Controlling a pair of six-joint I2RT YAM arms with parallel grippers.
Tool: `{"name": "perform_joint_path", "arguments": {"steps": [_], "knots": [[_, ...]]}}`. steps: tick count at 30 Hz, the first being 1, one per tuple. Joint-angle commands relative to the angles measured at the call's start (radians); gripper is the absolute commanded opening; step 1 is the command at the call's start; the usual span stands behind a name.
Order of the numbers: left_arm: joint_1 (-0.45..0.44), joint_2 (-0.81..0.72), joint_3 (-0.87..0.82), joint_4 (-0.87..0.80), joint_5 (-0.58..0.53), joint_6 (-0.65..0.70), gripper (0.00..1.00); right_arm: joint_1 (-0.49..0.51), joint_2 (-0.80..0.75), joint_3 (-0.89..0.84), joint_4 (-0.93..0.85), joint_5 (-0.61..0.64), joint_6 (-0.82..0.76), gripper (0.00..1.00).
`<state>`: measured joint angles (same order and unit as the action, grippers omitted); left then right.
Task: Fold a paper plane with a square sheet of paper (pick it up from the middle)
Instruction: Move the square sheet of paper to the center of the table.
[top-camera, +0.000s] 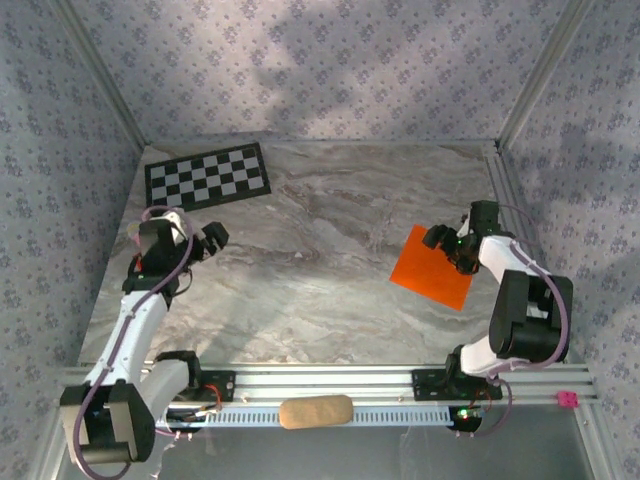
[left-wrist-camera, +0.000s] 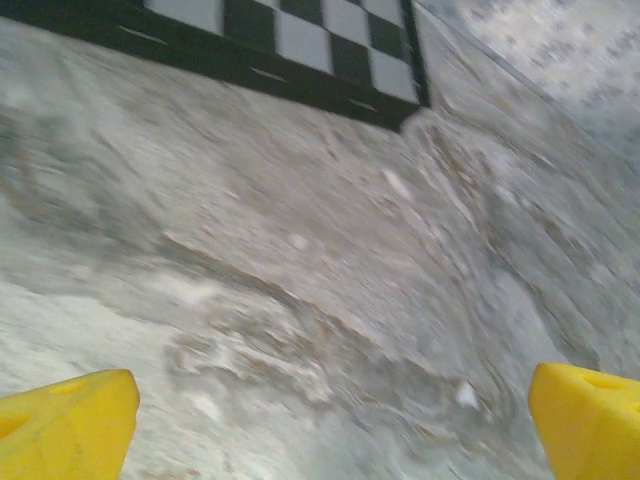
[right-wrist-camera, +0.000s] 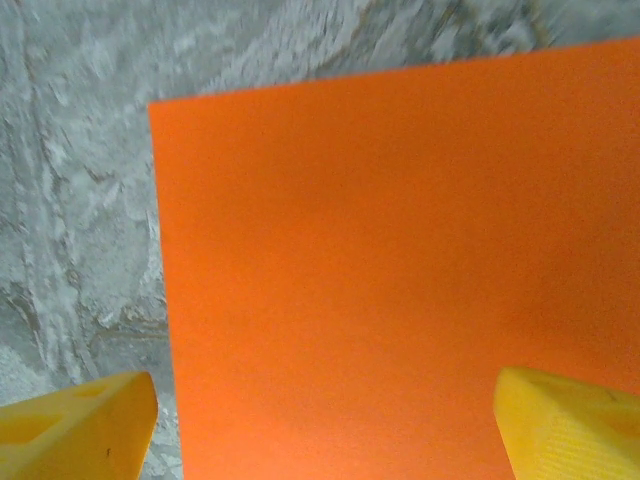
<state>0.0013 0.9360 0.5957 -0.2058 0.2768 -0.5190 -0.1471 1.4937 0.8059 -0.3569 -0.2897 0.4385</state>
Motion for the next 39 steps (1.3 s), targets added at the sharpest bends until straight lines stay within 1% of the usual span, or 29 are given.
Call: {"name": "perform_joint_path", "arguments": {"steps": [1,5,7,12,15,19,22,27,29,32,34,36,39], "knots": [[-0.047,-0.012,-0.013,-0.051,0.096,-0.015,1.00,0.027,0.051,0.018,-0.043,-0.014,0.009,0.87],[-0.097,-0.009,-0.022,-0.044,0.078,-0.029,1.00,0.058,0.110,0.040,-0.070,0.034,0.003,0.87],[-0.108,-0.007,-0.012,-0.062,0.064,-0.028,1.00,0.078,0.133,0.042,-0.067,0.044,-0.001,0.87],[-0.112,-0.039,0.003,-0.117,0.058,-0.026,1.00,0.147,0.193,0.055,-0.062,0.040,0.006,0.86],[-0.112,-0.065,-0.011,-0.125,0.053,-0.027,1.00,0.210,0.197,0.083,-0.095,0.092,0.015,0.86],[-0.112,-0.089,-0.009,-0.138,0.052,-0.029,1.00,0.268,0.211,0.128,-0.119,0.056,0.056,0.85],[-0.112,-0.107,-0.008,-0.142,0.061,-0.039,1.00,0.332,0.219,0.140,-0.108,0.047,0.105,0.85],[-0.120,-0.120,-0.051,-0.075,0.091,-0.095,1.00,0.457,0.262,0.150,-0.039,0.025,0.220,0.85],[-0.136,-0.117,-0.052,-0.074,0.090,-0.106,1.00,0.522,0.285,0.166,-0.005,0.019,0.263,0.85],[-0.161,-0.121,-0.068,-0.061,0.081,-0.121,1.00,0.602,0.309,0.219,0.009,0.007,0.276,0.84],[-0.177,-0.122,-0.079,-0.060,0.081,-0.125,1.00,0.639,0.297,0.246,0.005,0.032,0.275,0.84],[-0.191,-0.123,-0.079,-0.068,0.075,-0.123,1.00,0.658,0.259,0.250,0.004,0.088,0.273,0.84],[-0.204,-0.113,-0.073,-0.073,0.068,-0.125,1.00,0.637,0.196,0.220,-0.006,0.191,0.257,0.85]]}}
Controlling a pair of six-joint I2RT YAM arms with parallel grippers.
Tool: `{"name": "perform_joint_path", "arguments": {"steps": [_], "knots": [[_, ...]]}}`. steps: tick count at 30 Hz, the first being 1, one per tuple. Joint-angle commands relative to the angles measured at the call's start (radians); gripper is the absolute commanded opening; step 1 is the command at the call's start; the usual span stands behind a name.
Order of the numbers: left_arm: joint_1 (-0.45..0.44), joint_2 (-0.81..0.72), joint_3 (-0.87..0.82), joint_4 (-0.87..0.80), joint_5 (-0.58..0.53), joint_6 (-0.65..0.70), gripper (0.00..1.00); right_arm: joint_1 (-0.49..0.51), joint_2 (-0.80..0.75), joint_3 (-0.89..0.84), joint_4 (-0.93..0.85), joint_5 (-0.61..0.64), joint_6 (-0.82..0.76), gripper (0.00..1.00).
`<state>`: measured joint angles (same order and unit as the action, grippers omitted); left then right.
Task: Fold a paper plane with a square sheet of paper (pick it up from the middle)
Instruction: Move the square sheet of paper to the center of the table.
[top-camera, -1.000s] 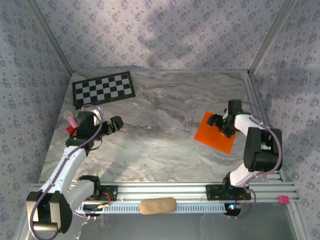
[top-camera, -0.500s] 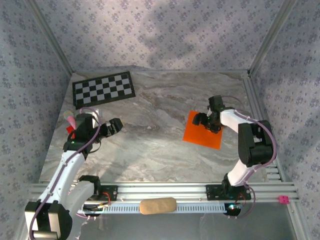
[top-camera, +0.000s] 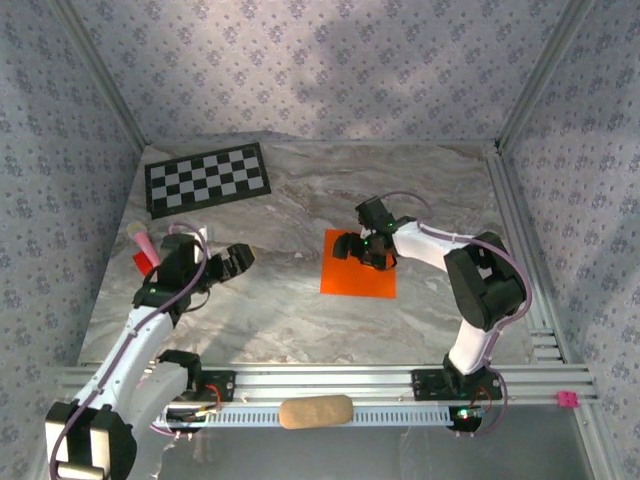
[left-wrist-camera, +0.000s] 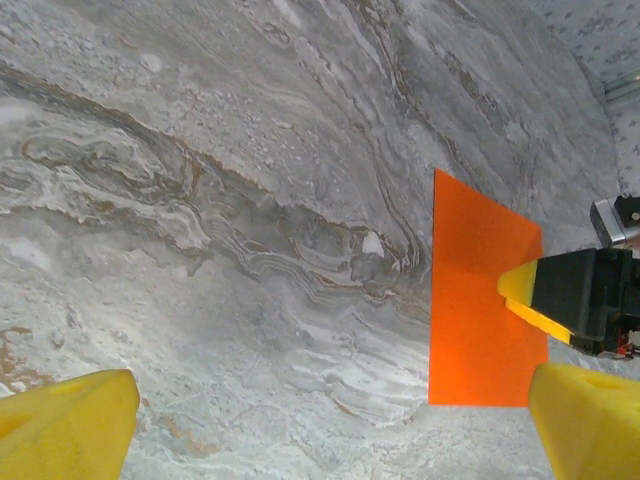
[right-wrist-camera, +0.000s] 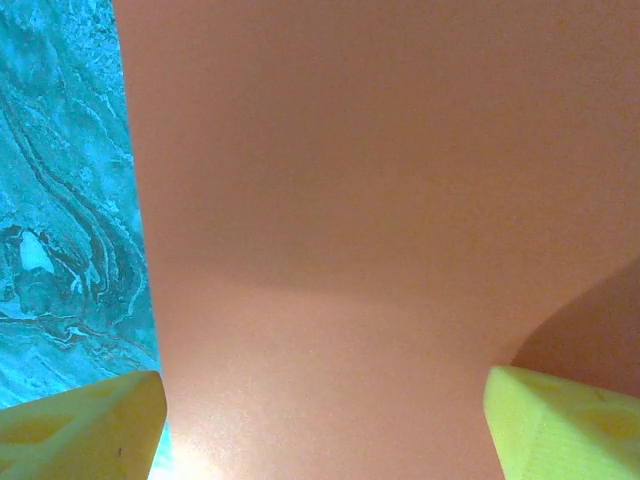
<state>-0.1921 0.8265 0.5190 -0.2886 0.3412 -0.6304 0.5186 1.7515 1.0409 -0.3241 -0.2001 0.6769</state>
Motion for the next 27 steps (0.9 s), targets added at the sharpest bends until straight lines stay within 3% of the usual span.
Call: {"name": "perform_joint_path", "arguments": {"steps": [1,5,8,13,23,27], "knots": [[-0.016,0.001,0.007,0.016,0.004,-0.015,1.00,-0.053,-0.071,-0.034,-0.036,0.104,0.017,0.85],[-0.057,0.044,0.027,0.032,-0.004,-0.002,1.00,-0.122,-0.074,-0.087,0.033,-0.031,-0.040,0.84],[-0.106,0.089,0.037,0.043,-0.023,0.005,1.00,-0.101,-0.057,-0.065,0.001,-0.017,-0.109,0.84],[-0.166,0.141,0.057,0.051,-0.081,0.006,1.00,-0.089,-0.011,-0.079,0.011,-0.016,-0.067,0.83],[-0.221,0.177,0.094,0.026,-0.172,0.008,1.00,0.050,0.059,-0.063,0.072,-0.017,0.061,0.83],[-0.223,0.184,0.111,0.006,-0.200,0.011,1.00,0.101,0.066,-0.040,0.063,0.039,0.146,0.83]]}}
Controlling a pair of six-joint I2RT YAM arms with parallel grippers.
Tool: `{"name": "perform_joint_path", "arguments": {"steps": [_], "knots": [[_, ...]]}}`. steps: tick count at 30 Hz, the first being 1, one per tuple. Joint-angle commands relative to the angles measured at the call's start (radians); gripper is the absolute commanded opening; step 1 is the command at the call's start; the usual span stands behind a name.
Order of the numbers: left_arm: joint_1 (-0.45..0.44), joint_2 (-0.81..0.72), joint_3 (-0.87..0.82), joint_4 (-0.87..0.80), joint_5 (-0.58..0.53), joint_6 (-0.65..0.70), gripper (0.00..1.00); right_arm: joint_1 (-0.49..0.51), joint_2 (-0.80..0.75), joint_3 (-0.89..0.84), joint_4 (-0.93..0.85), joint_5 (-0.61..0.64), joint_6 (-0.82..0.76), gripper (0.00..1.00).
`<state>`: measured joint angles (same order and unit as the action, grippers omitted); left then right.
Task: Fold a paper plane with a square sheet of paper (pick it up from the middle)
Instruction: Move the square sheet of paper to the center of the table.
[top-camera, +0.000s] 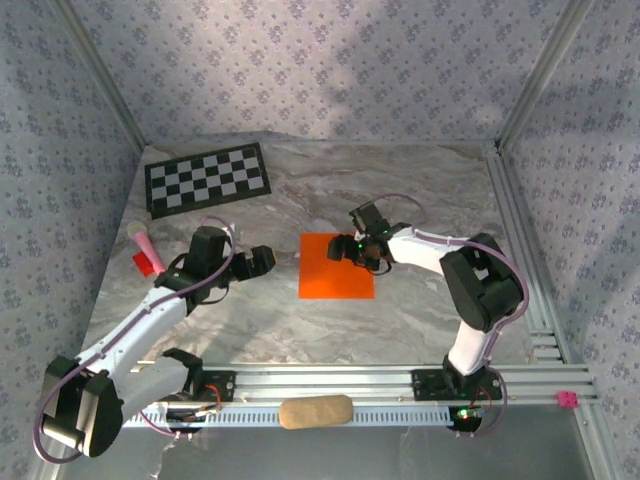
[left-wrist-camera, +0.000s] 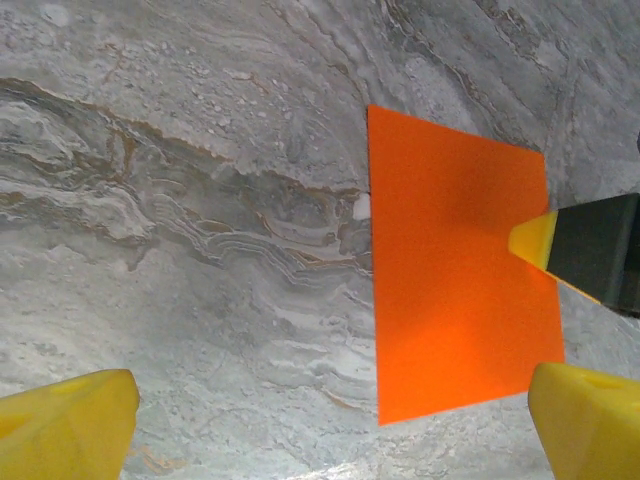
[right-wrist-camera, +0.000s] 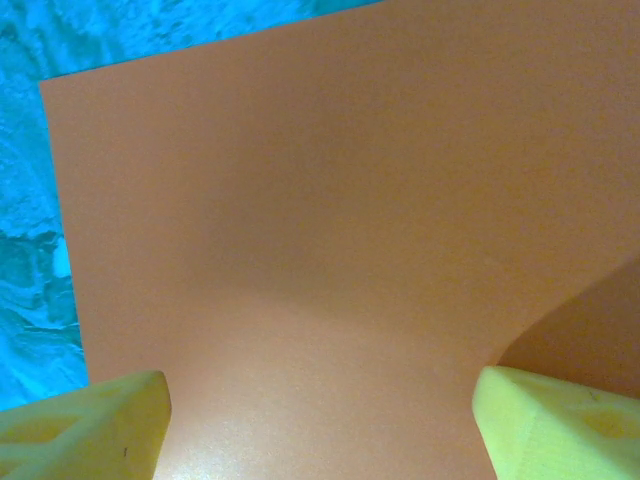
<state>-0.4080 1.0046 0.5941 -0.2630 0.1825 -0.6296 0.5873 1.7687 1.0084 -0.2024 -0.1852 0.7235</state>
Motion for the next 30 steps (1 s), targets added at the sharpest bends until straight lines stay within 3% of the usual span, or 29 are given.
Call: {"name": "perform_joint_path", "arguments": {"steps": [1,14,19,23,30], "knots": [[-0.006,0.005,0.038,-0.024,-0.050,0.009,1.00,0.040,0.046,-0.011,-0.045,0.026,0.123,0.83],[-0.008,0.018,0.095,-0.087,-0.075,-0.011,1.00,0.094,0.004,-0.005,0.117,-0.100,0.165,0.83],[-0.021,0.057,0.120,-0.100,-0.039,-0.006,0.98,0.086,-0.122,-0.057,0.108,0.005,0.159,0.85],[-0.086,0.147,0.205,-0.184,-0.118,0.011,0.98,0.038,-0.222,-0.111,0.047,0.100,0.165,0.86],[-0.221,0.433,0.410,-0.273,-0.145,-0.013,0.93,-0.078,-0.344,-0.225,0.008,0.114,0.182,0.87]]}}
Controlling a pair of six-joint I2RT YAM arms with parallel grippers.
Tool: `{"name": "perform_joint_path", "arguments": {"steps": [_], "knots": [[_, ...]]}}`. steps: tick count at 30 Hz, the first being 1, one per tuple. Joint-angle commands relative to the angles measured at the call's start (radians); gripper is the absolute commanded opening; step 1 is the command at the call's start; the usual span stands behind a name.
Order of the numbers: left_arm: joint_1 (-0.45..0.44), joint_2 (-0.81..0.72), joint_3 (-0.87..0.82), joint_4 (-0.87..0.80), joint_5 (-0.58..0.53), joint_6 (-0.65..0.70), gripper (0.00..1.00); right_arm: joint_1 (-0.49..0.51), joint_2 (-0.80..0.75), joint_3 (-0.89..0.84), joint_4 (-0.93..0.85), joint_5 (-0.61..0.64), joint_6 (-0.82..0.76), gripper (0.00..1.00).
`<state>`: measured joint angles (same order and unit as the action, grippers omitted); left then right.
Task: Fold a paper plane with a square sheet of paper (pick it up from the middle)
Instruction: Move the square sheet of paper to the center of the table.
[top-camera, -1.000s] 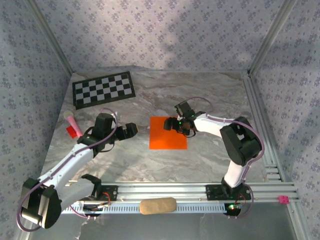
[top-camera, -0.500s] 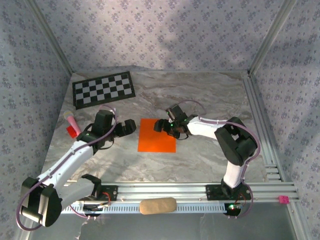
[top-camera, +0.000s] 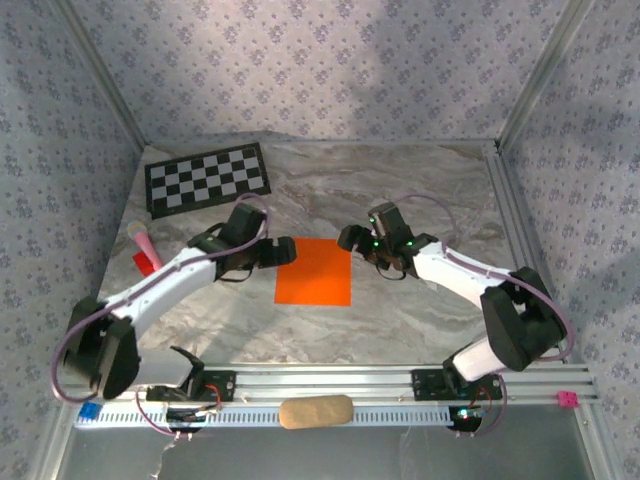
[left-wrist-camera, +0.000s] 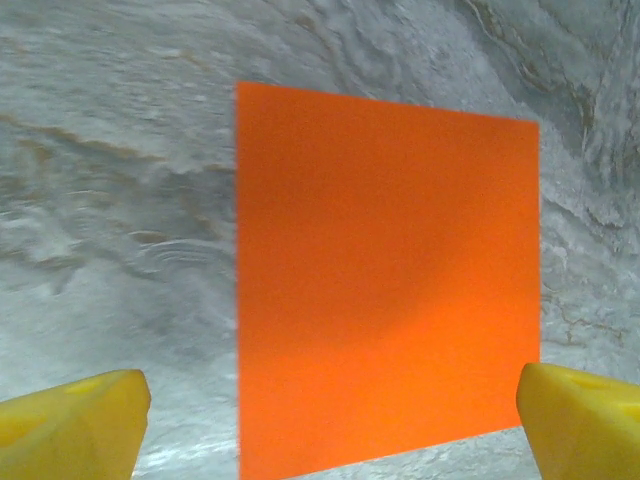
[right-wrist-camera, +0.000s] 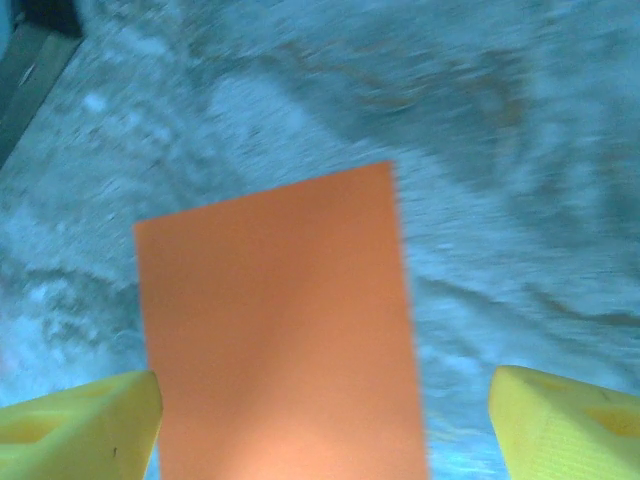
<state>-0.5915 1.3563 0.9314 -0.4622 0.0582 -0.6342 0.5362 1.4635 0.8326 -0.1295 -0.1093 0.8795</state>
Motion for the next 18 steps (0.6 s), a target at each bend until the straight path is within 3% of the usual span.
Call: {"name": "perform_joint_path", "arguments": {"steps": [1,12,18], "knots": [[-0.050,0.115,0.093,-0.077,-0.020,-0.015,0.92,-0.035,-0.056,-0.063,-0.067,0.046,0.027,0.87],[-0.167,0.527,0.457,-0.312,-0.070,-0.011,0.91,-0.068,-0.213,-0.153,-0.103,0.131,0.019,0.91],[-0.198,0.655,0.558,-0.378,-0.089,-0.024,0.90,-0.061,-0.233,-0.152,-0.119,0.125,-0.001,0.91]]}}
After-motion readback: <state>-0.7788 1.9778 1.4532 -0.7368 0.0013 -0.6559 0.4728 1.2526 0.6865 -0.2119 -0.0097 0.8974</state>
